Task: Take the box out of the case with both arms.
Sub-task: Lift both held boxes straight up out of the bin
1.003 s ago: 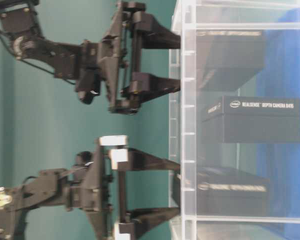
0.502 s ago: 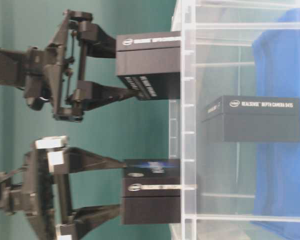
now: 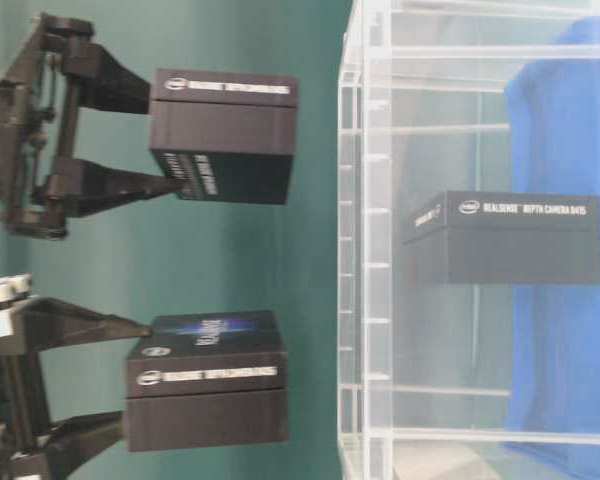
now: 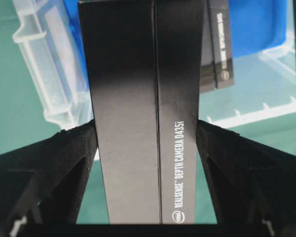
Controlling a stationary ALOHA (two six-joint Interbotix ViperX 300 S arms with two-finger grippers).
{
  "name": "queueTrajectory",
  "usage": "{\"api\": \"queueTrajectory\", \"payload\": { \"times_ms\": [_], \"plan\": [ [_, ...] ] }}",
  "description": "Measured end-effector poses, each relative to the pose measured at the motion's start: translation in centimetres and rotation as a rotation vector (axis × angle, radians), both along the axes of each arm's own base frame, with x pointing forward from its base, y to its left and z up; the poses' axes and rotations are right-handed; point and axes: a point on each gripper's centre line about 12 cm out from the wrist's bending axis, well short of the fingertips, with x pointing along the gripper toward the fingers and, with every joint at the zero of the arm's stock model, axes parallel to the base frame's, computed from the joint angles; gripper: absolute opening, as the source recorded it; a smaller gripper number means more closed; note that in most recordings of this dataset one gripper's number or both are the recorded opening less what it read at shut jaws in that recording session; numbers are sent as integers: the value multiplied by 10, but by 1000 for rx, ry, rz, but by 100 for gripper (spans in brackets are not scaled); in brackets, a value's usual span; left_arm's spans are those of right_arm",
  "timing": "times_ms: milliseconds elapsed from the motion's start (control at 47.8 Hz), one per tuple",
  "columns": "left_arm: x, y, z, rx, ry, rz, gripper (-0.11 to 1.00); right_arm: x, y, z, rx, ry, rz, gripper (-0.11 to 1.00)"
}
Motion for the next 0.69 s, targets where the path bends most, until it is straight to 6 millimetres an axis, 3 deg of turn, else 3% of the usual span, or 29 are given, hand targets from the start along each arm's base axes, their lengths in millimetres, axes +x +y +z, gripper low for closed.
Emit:
{"api": "queueTrajectory", "payload": {
  "times_ms": [334, 690],
  "plan": [
    [-6, -9, 38, 15, -38, -31, 63, -5, 13, 30, -14, -14, 7, 65],
    [1, -12, 50, 12, -24, -45, 63, -6, 28, 47, -13, -29, 32, 65]
  ]
}}
